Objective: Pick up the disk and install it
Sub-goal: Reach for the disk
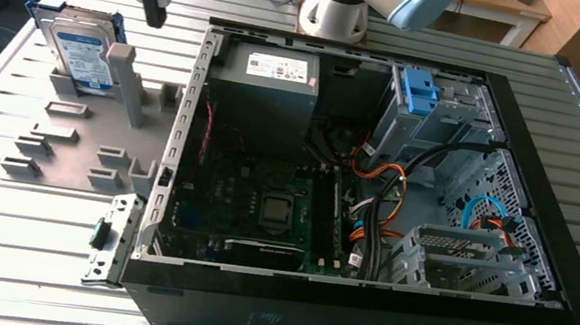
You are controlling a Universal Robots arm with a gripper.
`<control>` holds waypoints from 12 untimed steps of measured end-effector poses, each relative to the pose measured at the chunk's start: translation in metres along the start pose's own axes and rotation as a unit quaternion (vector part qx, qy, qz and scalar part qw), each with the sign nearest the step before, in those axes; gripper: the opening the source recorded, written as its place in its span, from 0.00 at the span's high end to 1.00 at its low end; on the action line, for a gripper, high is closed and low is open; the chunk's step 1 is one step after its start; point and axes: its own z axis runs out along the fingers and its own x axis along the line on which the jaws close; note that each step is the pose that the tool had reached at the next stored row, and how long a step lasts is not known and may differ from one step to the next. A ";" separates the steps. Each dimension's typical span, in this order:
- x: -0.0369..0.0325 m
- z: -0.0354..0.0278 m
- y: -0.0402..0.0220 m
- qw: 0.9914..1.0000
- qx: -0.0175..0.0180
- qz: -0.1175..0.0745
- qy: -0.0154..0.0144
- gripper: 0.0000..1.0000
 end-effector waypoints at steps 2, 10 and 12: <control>0.0011 0.0000 -0.0001 1.000 0.000 0.000 0.000 0.89; 0.0051 -0.0001 -0.0004 1.000 0.000 0.000 0.000 0.89; 0.0062 -0.0002 -0.0005 1.000 0.000 0.000 0.000 0.89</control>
